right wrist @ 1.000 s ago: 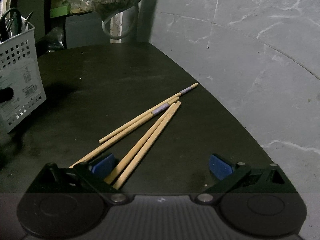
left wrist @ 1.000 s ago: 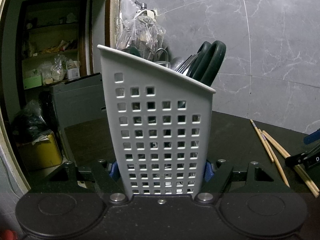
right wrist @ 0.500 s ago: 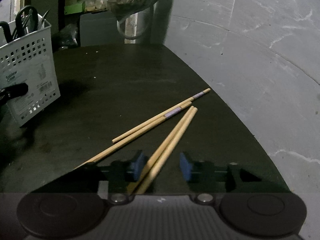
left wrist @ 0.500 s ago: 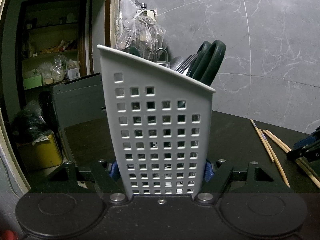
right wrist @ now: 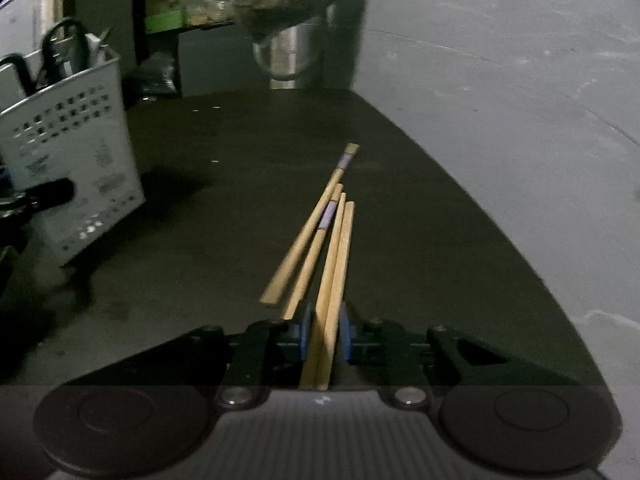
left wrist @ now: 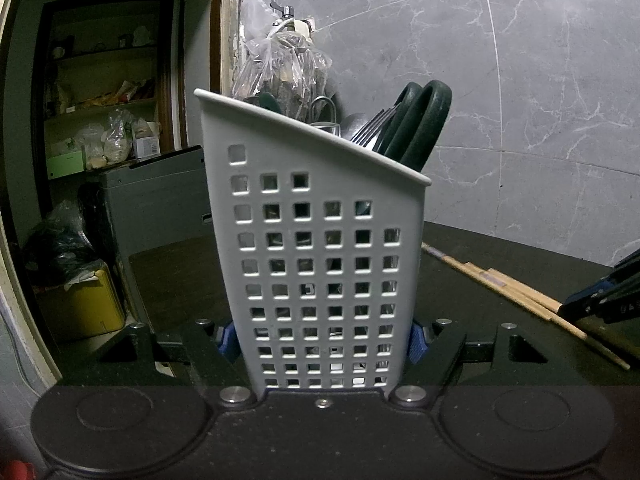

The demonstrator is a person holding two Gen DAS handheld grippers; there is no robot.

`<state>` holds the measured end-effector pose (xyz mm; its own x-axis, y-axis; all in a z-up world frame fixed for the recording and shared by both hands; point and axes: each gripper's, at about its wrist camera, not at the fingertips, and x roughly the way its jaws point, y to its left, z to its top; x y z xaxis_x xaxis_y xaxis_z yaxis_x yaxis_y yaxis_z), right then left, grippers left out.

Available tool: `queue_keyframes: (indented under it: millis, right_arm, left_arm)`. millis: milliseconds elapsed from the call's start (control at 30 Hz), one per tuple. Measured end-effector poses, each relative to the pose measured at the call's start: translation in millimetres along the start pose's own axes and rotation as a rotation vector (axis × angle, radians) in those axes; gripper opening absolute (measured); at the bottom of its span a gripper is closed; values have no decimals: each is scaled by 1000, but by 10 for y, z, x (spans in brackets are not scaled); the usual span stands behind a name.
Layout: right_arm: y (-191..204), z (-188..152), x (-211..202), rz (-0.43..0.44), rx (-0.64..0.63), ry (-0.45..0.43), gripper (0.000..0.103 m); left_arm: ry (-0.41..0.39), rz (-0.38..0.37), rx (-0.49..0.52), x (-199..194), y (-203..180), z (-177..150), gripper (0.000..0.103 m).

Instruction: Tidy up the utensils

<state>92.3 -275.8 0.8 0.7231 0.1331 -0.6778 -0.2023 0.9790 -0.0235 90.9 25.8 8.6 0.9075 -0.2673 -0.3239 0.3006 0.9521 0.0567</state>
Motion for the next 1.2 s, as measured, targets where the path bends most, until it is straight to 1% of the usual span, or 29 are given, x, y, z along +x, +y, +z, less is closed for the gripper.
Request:
queue_keyframes:
  millis: [133,200,233,300,400,467,567,600,633,667,700,733,800,1100,1200]
  right_arm:
    - [11,25,0,5,-16,6,19]
    - [5,43,2,-3,-26,10,26]
    - [1,54,10,-5,-31,11,27]
    - [-5,83,36,-7,-34,15,37]
    - [-5,131,100,4,-24,21,41]
    - [-11,174,145,12,-10,26,41]
    - [-11,222,204,16,1,29,41]
    - [-16,234,217,19,8,31,38]
    - [-23,249,233,31,15,33,36]
    - [-29,263,247,39,23,36,30]
    - [-36,273,255,43,30,40,26]
    - [-32,278,262,45,33,43,24]
    - [-17,289,261,41,23,49,15]
    - [22,372,284,29,-12,82,16]
    - [42,380,293,20,-16,80,16]
  left_arm:
    - [0,0,0,1,0,1,76]
    - [0,0,-1,1,-1,0,76]
    - [0,0,0,0,-1,0,76]
    - [0,0,-1,3,-1,3,76]
    - [0,0,-1,2,-2,1,76]
    - [0,0,0,2,-2,1,76]
    - [0,0,-1,3,-2,1,76]
    - [1,0,0,2,-2,0,76]
    - [1,1,0,3,-1,0,76]
    - [1,1,0,3,1,1,76]
    - [1,0,-1,4,1,1,76]
    - [0,0,-1,4,0,-1,76]
    - [1,0,-2,4,2,-1,76]
    - [0,0,0,16,3,-11,76]
    - [0,1,1,16,2,-11,76]
